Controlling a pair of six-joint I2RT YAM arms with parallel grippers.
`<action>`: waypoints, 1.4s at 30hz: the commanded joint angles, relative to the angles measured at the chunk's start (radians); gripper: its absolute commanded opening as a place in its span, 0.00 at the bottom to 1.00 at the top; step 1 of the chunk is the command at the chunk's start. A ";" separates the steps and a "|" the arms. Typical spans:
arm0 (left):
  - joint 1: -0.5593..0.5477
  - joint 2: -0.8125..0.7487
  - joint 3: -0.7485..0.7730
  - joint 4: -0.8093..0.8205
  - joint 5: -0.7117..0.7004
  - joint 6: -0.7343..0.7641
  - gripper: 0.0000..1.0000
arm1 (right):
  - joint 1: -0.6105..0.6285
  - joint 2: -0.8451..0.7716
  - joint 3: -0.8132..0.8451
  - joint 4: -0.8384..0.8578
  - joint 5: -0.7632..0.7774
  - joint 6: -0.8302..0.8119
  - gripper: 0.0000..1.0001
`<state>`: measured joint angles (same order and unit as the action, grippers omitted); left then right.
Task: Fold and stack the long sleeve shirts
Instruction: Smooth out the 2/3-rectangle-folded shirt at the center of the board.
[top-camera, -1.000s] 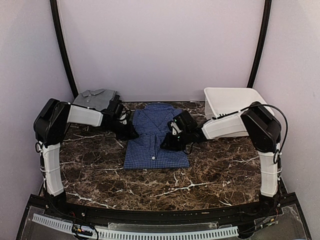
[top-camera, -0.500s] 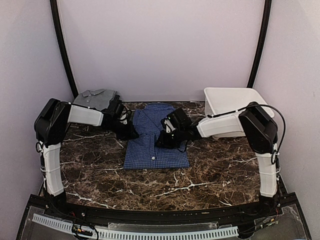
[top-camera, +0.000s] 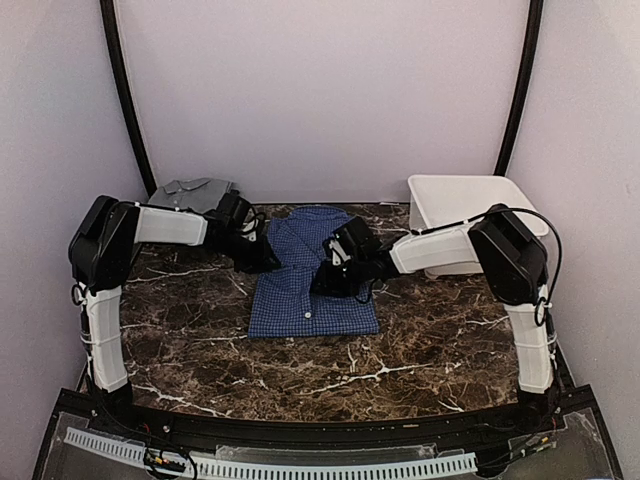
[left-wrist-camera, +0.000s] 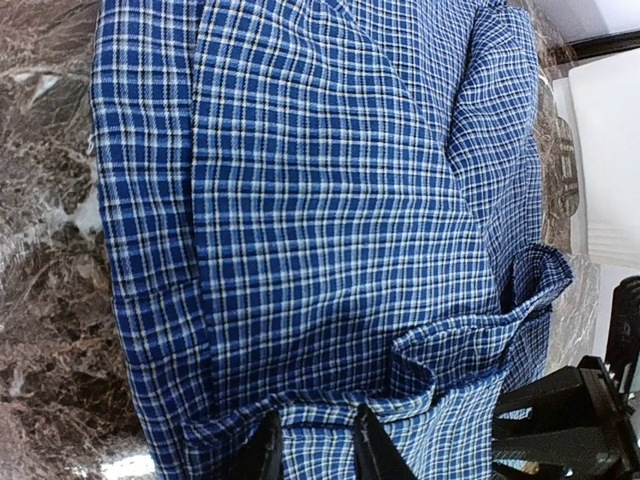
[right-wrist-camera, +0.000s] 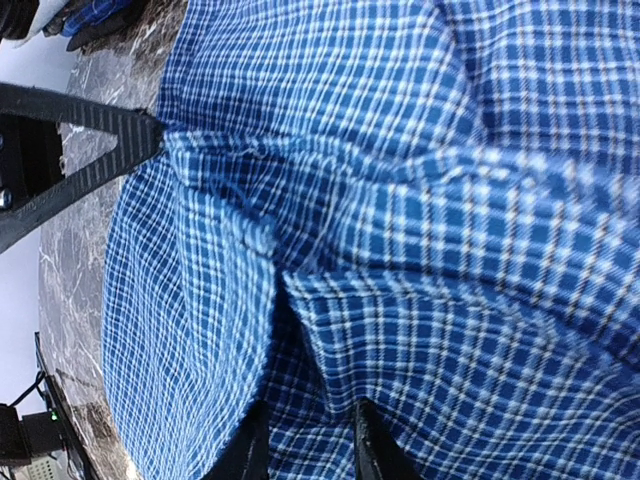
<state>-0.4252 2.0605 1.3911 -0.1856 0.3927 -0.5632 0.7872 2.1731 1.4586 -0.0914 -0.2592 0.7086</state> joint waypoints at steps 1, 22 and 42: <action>-0.012 -0.093 0.029 -0.055 -0.050 0.036 0.26 | -0.039 -0.039 0.044 -0.014 0.040 0.003 0.26; -0.178 -0.216 -0.070 -0.033 0.145 0.024 0.22 | -0.138 0.161 0.262 -0.035 -0.023 -0.036 0.15; -0.211 0.117 0.066 0.113 0.113 -0.054 0.20 | -0.151 -0.112 0.088 -0.148 0.120 -0.213 0.32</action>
<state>-0.6380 2.1696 1.4414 -0.0750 0.5270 -0.6151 0.6304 2.1170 1.6131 -0.2386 -0.1967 0.5419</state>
